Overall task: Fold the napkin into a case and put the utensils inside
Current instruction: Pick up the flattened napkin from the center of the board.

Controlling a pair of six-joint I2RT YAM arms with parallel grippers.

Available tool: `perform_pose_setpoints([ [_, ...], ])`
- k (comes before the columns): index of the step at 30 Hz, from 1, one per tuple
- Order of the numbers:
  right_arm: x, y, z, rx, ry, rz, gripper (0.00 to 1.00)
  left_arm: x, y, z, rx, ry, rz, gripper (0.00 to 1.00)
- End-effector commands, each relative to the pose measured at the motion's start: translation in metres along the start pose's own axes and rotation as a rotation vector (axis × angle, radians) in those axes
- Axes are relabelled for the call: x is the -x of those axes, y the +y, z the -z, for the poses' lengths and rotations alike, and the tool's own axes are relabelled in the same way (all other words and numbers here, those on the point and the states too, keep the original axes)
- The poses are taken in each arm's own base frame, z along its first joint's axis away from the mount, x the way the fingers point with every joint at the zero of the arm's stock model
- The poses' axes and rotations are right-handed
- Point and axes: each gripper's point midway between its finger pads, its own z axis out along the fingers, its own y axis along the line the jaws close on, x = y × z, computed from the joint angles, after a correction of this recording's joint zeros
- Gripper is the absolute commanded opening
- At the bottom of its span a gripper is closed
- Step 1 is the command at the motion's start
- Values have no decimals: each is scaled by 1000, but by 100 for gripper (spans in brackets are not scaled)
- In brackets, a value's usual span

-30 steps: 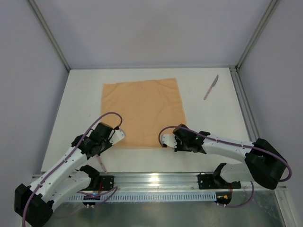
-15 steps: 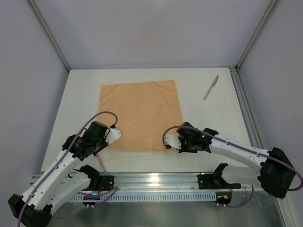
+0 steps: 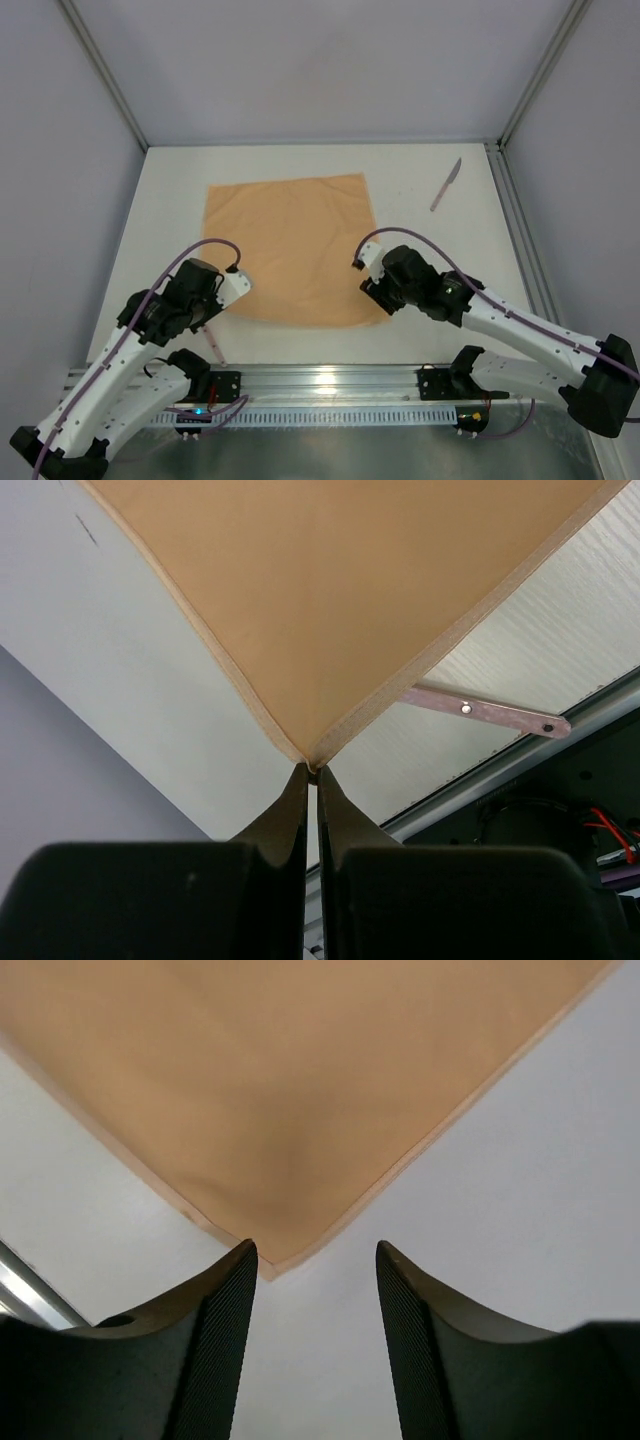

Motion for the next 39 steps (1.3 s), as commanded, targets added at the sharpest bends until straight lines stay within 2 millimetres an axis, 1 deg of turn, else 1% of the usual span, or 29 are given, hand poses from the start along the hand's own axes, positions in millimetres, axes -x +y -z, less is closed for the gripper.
perform_pose_setpoints([
  [1,34,-27,17,-197,-92,-499,58,-3,10,6,52,13,17,0],
  [2,20,-29,14,-235,-14,-556,58,-3,11,7,58,12,15,0],
  [3,12,-34,16,-285,29,-612,58,-3,11,8,58,11,14,0],
  [4,-2,-26,18,-310,97,-735,58,-2,11,7,56,6,16,0],
  [5,-10,-21,15,-315,133,-789,58,-1,10,6,52,1,17,0],
  [6,-17,-12,10,-298,175,-835,58,-1,9,5,48,-3,19,0],
  [7,-32,-4,3,-297,218,-865,58,-1,8,5,47,-4,20,0],
  [8,-34,0,-3,-297,210,-927,58,0,7,4,44,-7,24,0],
  [10,-50,3,-12,-320,248,-989,55,0,6,2,39,-8,28,0],
  [11,-47,3,-17,-315,229,-1025,52,1,5,1,34,-12,30,0],
  [12,-50,4,-20,-310,229,-1040,51,0,4,1,31,-11,29,0],
  [13,-44,3,-24,-303,198,-1055,49,0,4,1,30,-11,29,0],
  [14,-43,3,-26,-301,187,-1071,46,0,3,1,28,-11,28,0],
  [16,-54,8,-32,-298,213,-1076,44,0,2,0,23,-7,25,0],
  [17,-54,9,-34,-293,220,-1076,44,0,3,-1,23,-8,24,0],
  [18,-61,14,-37,-287,243,-1072,43,1,2,-1,19,-10,24,0],
  [19,-61,16,-42,-272,239,-1075,43,2,2,-1,18,-14,26,0],
  [20,-62,23,-46,-238,253,-1085,43,2,1,-2,14,-11,27,0],
  [21,-69,28,-48,-229,270,-1089,42,2,1,-2,12,-14,27,0],
  [22,-70,30,-51,-223,267,-1100,41,2,0,-2,8,-11,28,0],
  [25,-82,30,-56,-253,284,-1101,40,2,0,-2,5,-9,32,0],
  [27,-85,33,-60,-245,297,-1097,40,2,-1,-2,3,-10,30,0],
  [29,-83,35,-64,-229,298,-1096,40,1,-1,-2,0,-10,30,0],
  [30,-85,36,-66,-228,310,-1096,37,2,-2,-3,-1,-11,33,0],
  [34,-88,39,-67,-223,317,-1091,16,2,-3,-3,-5,-10,37,0],
  [35,-88,38,-66,-222,312,-1090,5,2,-2,-3,-5,-11,33,0],
  [36,-88,38,-65,-225,308,-1088,4,3,-2,-2,-5,-13,37,0],
  [39,-79,30,-59,-233,263,-1079,4,3,-1,-1,-1,-14,38,0],
])
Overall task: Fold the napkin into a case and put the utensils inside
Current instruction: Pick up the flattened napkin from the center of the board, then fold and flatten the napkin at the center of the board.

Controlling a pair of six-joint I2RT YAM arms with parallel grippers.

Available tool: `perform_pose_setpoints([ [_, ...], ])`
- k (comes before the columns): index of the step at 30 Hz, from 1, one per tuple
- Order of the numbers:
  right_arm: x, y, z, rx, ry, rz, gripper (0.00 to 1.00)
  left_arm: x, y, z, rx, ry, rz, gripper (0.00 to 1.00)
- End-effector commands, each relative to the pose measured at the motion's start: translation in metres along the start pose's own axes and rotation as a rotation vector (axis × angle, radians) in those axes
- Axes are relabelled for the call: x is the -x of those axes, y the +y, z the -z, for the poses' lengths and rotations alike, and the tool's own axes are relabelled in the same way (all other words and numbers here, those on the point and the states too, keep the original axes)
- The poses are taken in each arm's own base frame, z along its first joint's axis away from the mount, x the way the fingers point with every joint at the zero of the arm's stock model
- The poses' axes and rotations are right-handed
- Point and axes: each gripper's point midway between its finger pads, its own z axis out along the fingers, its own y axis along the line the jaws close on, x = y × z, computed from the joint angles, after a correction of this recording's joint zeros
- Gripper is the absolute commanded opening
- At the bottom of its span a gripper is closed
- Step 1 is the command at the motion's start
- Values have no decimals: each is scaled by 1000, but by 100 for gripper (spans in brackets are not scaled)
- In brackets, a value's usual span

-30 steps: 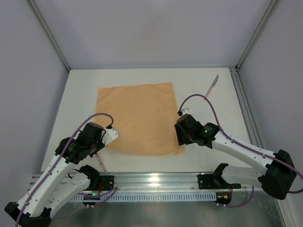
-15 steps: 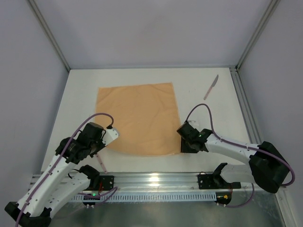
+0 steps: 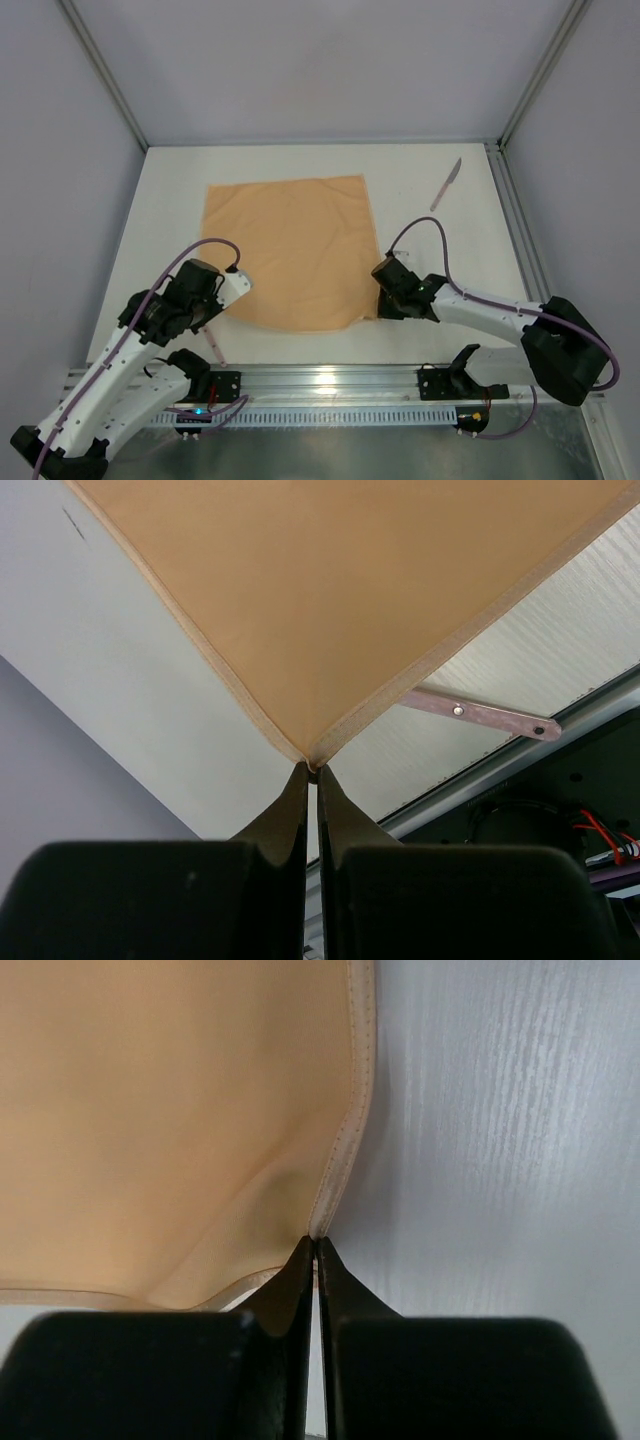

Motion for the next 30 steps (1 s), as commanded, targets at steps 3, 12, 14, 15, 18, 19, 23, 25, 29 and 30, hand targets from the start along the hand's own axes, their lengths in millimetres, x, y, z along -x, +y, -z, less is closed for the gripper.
perform_pose_setpoints([
  [3,3,-11,17,-23,-27,23,4,7,5,4,18,-25,26,0],
  [12,28,5,48,80,-133,34,4,12,9,15,27,-59,43,0],
  [14,31,4,53,78,-141,48,4,16,7,19,8,-77,46,0],
  [15,36,8,59,93,-158,45,4,17,6,20,2,-85,46,0],
  [18,41,9,70,101,-169,52,4,19,5,24,-14,-95,47,0],
  [19,41,8,75,105,-174,53,4,19,4,25,-16,-94,50,0],
  [23,42,6,94,131,-192,46,4,23,-8,27,-87,-113,49,0],
  [25,39,5,104,146,-187,42,4,32,-17,40,-155,-177,51,0],
  [29,34,5,127,194,-171,55,4,51,-28,63,-239,-289,60,0],
  [30,30,2,130,186,-154,60,4,52,-29,64,-242,-298,65,0],
])
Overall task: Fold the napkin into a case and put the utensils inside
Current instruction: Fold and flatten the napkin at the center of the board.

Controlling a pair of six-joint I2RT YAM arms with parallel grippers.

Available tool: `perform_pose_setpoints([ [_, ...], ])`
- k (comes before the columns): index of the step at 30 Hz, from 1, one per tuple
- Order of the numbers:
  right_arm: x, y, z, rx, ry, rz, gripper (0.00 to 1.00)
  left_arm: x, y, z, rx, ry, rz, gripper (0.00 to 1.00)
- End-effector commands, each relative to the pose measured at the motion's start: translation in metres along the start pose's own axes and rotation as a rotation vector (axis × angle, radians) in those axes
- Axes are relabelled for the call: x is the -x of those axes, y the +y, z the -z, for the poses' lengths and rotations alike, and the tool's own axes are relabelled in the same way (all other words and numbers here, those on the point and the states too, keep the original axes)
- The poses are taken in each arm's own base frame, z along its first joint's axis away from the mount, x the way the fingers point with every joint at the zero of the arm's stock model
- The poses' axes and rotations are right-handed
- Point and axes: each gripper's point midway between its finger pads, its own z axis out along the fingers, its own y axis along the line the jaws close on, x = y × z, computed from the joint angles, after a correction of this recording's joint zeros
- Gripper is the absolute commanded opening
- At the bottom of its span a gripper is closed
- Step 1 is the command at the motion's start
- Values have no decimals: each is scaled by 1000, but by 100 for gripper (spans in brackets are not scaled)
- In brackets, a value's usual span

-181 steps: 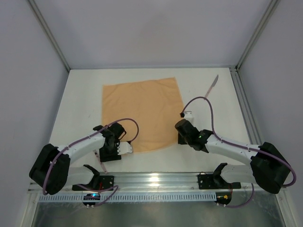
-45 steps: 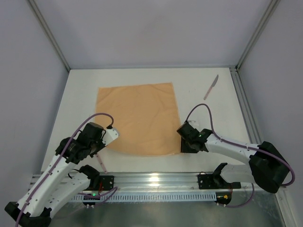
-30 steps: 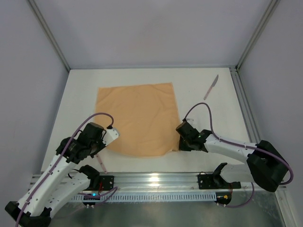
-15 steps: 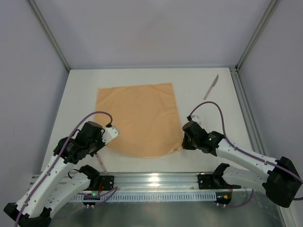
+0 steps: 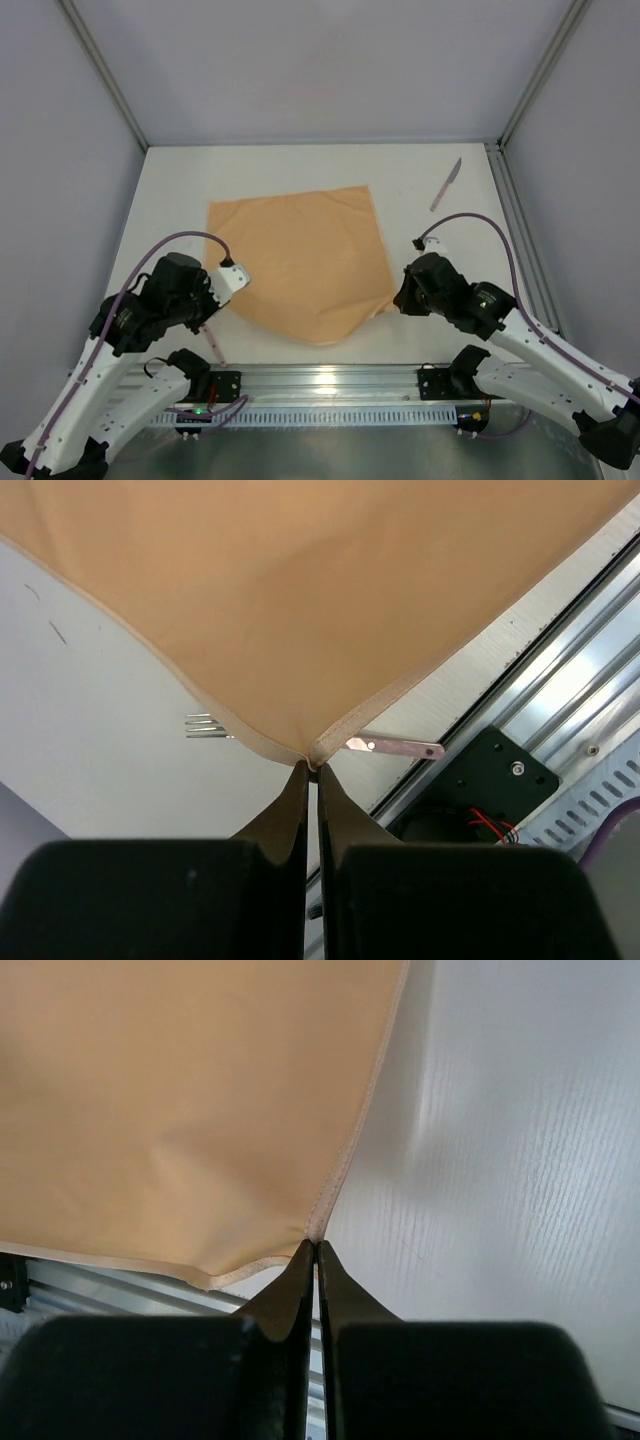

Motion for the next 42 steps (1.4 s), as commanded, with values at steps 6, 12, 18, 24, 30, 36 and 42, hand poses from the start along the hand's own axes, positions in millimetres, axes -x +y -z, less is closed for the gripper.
perform_pose_setpoints([
  [6,22,12,62,72,-46,-31,4,13,64,4,353,-2,161,0],
  [12,64,31,42,96,-98,51,4,41,98,-9,462,35,168,0],
  [18,140,12,-27,123,-137,-49,4,67,141,-36,560,30,169,0],
  [24,166,0,-95,101,-46,-78,4,80,188,-71,624,37,203,0],
  [30,196,-10,-132,85,-46,-122,4,77,227,-114,623,94,238,0],
  [36,199,-27,-169,37,-8,-164,4,73,243,-152,602,153,229,0],
  [42,195,-46,-193,12,19,-224,4,64,251,-177,584,192,234,0],
])
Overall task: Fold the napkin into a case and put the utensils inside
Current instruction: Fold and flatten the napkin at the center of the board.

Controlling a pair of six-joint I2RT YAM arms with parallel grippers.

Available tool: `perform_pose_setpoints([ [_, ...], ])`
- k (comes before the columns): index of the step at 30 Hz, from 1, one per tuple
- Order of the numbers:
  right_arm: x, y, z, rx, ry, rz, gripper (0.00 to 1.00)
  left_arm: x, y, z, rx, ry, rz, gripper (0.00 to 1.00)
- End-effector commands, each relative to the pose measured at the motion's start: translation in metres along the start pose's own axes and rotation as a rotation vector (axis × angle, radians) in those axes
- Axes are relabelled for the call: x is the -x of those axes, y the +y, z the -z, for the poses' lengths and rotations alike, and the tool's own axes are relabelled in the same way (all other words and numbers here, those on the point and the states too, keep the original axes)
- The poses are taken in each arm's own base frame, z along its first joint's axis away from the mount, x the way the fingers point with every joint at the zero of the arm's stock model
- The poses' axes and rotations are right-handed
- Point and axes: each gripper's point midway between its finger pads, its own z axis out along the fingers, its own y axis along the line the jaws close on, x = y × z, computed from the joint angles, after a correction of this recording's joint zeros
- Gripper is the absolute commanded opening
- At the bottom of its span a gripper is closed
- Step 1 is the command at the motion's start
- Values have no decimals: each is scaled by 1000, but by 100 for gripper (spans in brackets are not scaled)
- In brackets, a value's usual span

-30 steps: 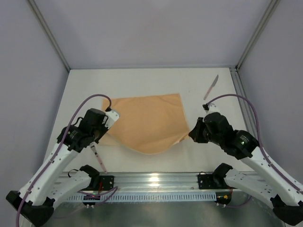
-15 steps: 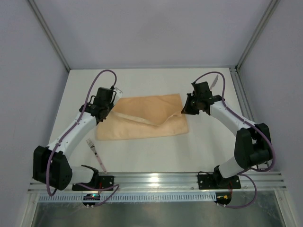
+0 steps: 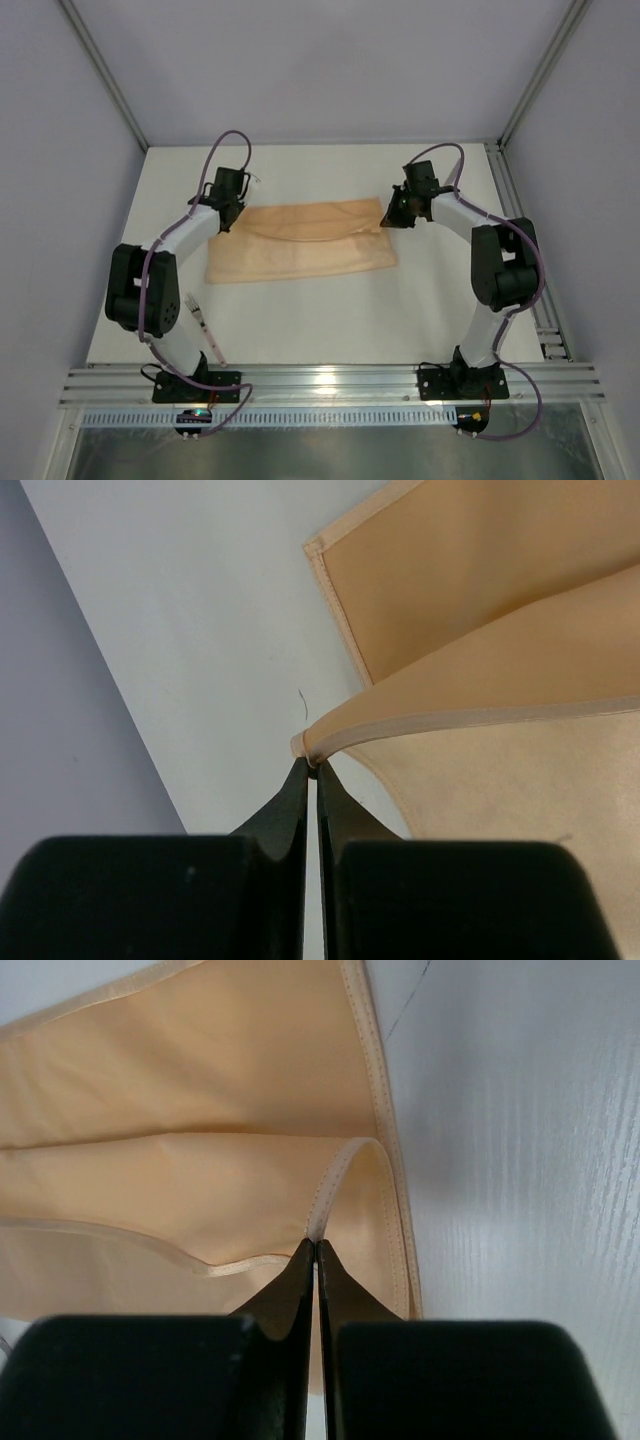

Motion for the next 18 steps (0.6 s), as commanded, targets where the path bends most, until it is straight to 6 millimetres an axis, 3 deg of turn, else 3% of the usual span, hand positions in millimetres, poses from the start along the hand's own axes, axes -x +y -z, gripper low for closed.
perform_pose_setpoints([
  [1,26,5,-5,29,-57,-29,4,21,13,-13,30,-48,33,0],
  [12,32,-3,-6,-1,-97,-62,3,21,10,-37,32,-23,63,0],
  [18,37,-2,-19,5,-86,-80,4,19,9,-43,28,-12,72,0],
])
